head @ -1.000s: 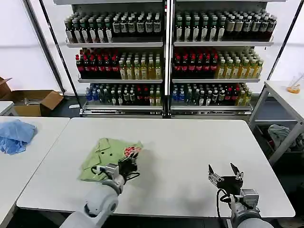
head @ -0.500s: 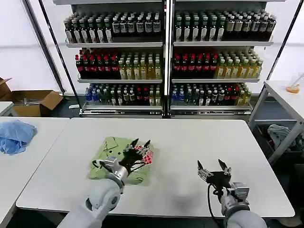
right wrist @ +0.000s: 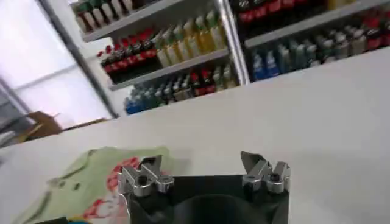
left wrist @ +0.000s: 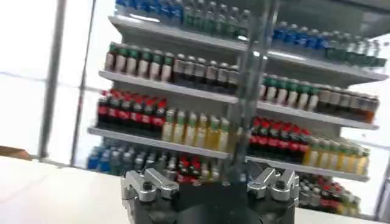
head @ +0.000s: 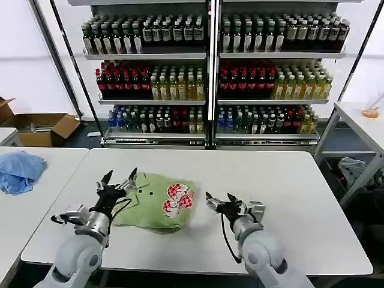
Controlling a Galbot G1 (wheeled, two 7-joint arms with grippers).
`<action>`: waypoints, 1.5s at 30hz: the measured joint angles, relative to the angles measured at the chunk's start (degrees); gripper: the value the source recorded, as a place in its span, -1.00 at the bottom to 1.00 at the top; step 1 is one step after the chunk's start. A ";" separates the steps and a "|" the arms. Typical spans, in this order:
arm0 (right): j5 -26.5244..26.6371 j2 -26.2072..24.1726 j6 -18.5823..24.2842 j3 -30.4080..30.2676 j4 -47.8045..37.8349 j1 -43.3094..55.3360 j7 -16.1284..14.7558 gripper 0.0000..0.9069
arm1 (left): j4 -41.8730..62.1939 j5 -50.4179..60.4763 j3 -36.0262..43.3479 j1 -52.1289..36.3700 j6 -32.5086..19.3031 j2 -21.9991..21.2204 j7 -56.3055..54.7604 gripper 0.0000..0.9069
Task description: Fold and organize the clothes.
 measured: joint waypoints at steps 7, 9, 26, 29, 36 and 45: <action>5.62 2.92 -0.40 -6.13 -6.22 5.98 2.49 1.00 | -1.65 0.21 -4.73 4.62 -0.78 -0.34 -0.12 1.00; 6.48 3.76 -0.40 -7.17 -7.76 7.14 2.95 1.00 | -1.78 0.20 -5.73 5.55 -0.96 -0.34 -0.19 1.00; 9.92 7.25 1.16 -10.91 -15.90 11.95 4.12 -1.00 | -2.51 0.06 -8.33 8.02 -1.28 -0.28 -0.47 1.00; 9.71 7.37 1.35 -11.02 -16.66 12.27 4.03 -1.00 | -2.52 0.06 -8.45 8.39 -1.29 -0.51 -0.47 1.00; 8.41 6.92 1.92 -10.94 -17.96 13.08 3.10 -1.00 | -2.80 0.02 -9.13 8.89 -1.51 -0.65 -0.39 1.00; 5.20 4.36 1.70 -9.71 -18.94 14.11 0.20 -1.00 | -3.14 1.13 -8.79 8.91 -2.06 -0.75 -0.07 1.00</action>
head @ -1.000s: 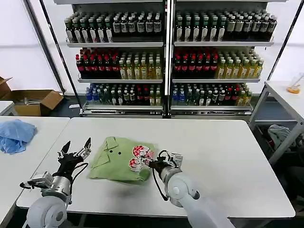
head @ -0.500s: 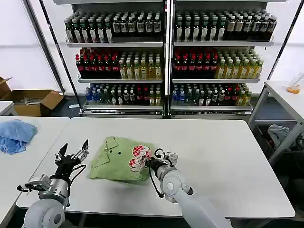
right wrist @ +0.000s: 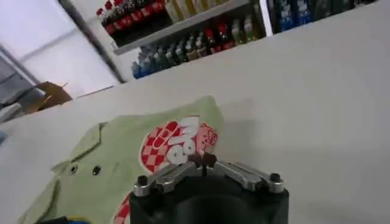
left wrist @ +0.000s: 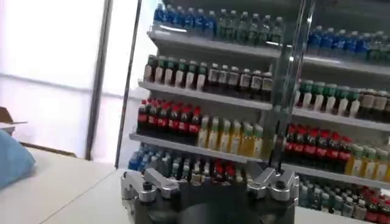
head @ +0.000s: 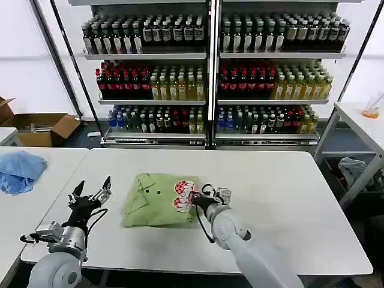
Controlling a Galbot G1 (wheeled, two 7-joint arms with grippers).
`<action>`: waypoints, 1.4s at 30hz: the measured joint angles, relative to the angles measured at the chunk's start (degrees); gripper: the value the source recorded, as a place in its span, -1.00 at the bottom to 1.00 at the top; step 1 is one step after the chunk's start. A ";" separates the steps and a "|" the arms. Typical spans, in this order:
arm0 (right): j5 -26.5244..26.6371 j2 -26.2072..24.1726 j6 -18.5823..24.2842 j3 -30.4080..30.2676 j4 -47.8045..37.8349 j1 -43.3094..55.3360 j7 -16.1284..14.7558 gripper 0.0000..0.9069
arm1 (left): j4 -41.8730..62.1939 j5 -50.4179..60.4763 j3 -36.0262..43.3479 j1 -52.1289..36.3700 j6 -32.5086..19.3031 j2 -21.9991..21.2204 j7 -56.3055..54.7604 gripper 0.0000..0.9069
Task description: Fold and organize the clothes.
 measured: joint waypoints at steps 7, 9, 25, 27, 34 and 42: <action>-3.53 -4.29 -0.24 2.40 -0.68 0.02 -3.70 -1.00 | -0.30 0.70 0.44 0.22 0.04 0.23 -0.02 1.00; -4.77 -5.70 -0.33 3.23 -0.90 -0.11 -4.88 0.98 | -0.35 0.88 0.62 0.09 0.07 0.48 -0.05 1.00; -26.88 -10.95 10.71 11.01 5.20 -7.31 -11.32 1.00 | -0.28 6.17 2.59 -0.24 -0.87 1.78 0.37 1.00; -29.10 -11.43 12.71 12.82 7.10 -9.95 -11.62 1.00 | -0.36 7.01 2.77 -0.08 -0.97 1.69 0.49 1.00; -34.78 -11.36 18.85 20.56 16.11 -21.43 -12.62 1.00 | -0.19 8.89 2.80 0.16 -1.24 2.01 0.89 1.00; -39.04 -10.21 22.35 27.57 24.01 -32.73 -13.30 1.00 | -0.31 9.91 2.11 0.87 -1.25 2.71 1.54 1.00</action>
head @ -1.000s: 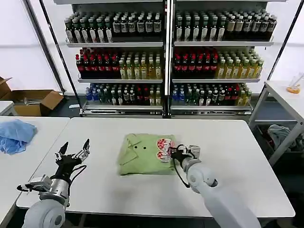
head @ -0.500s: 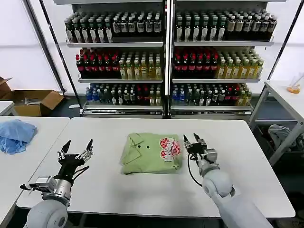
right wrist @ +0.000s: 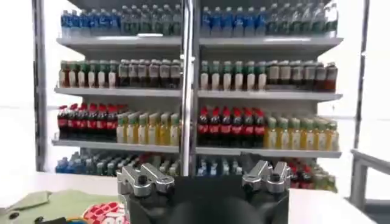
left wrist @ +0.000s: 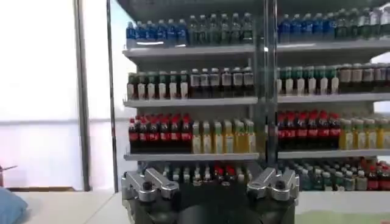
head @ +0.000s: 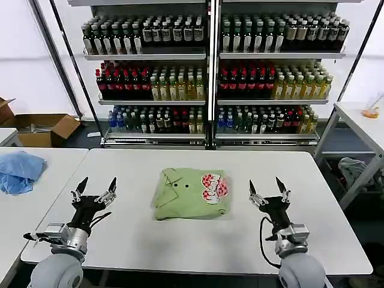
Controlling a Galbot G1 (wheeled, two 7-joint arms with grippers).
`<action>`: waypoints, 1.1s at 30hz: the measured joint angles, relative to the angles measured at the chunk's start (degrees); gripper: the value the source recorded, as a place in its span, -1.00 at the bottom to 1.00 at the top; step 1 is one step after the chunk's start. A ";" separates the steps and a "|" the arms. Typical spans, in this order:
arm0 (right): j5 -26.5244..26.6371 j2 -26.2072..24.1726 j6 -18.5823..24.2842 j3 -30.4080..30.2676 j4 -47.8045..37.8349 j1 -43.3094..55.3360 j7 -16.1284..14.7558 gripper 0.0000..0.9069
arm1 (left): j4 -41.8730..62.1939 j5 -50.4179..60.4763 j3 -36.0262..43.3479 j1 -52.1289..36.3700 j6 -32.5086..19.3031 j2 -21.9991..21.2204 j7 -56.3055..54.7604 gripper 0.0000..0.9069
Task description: Fold and organize the clothes.
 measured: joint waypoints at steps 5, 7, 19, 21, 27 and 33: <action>-1.65 0.78 0.83 2.07 2.62 -3.61 0.13 1.00 | -0.53 0.60 -0.34 0.68 0.05 0.07 0.48 1.00; -2.16 0.98 1.05 2.58 3.18 -4.46 0.30 1.00 | -0.74 0.72 -0.45 0.98 0.06 0.14 0.61 1.00; -4.54 1.00 2.57 4.79 6.27 -7.62 0.01 1.00 | -1.62 1.14 -1.54 2.36 0.09 0.25 1.13 1.00; -4.86 1.01 2.78 4.84 6.54 -7.81 -0.06 1.00 | -1.71 1.29 -1.68 2.50 0.09 0.23 1.27 1.00; -5.92 0.91 3.21 5.25 6.90 -8.49 -0.34 1.00 | -2.15 1.68 -2.36 3.24 0.21 0.36 1.72 1.00; -6.51 1.06 3.49 5.30 7.02 -8.56 -0.34 1.00 | -2.20 1.61 -2.98 3.58 0.18 0.74 2.18 1.00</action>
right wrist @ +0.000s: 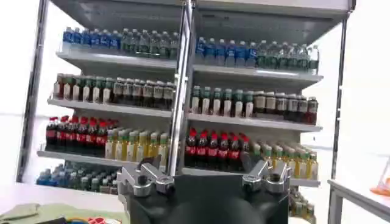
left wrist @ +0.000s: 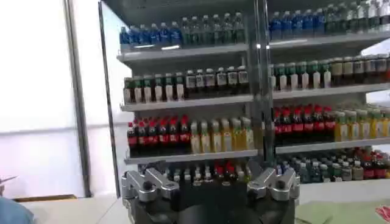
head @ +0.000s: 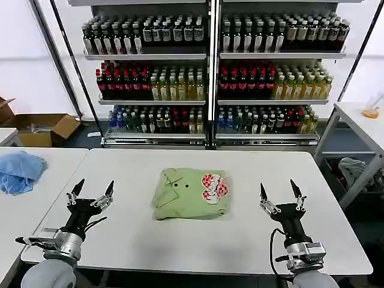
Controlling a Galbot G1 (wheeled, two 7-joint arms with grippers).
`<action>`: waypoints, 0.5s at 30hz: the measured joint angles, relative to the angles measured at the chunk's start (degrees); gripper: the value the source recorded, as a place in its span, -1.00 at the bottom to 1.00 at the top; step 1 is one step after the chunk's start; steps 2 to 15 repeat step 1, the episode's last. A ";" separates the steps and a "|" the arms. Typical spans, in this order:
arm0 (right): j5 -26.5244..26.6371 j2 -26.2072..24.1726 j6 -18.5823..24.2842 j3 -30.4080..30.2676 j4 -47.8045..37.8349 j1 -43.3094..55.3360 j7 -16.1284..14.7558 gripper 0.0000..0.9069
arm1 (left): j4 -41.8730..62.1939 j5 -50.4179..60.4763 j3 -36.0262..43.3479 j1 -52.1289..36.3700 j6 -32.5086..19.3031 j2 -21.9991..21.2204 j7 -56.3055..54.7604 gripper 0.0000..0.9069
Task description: Fold and organize the clothes.
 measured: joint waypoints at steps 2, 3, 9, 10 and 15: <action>0.02 0.13 -0.04 -0.02 -0.02 0.09 -0.11 1.00 | -0.02 0.00 -0.10 0.02 -0.02 0.07 0.07 1.00; 0.02 0.13 -0.04 -0.02 -0.02 0.09 -0.11 1.00 | -0.02 0.00 -0.10 0.02 -0.02 0.07 0.07 1.00; 0.02 0.13 -0.04 -0.02 -0.02 0.09 -0.11 1.00 | -0.02 0.00 -0.10 0.02 -0.02 0.07 0.07 1.00; 0.02 0.13 -0.04 -0.02 -0.02 0.09 -0.11 1.00 | -0.02 0.00 -0.10 0.02 -0.02 0.07 0.07 1.00; 0.02 0.13 -0.04 -0.02 -0.02 0.09 -0.11 1.00 | -0.02 0.00 -0.10 0.02 -0.02 0.07 0.07 1.00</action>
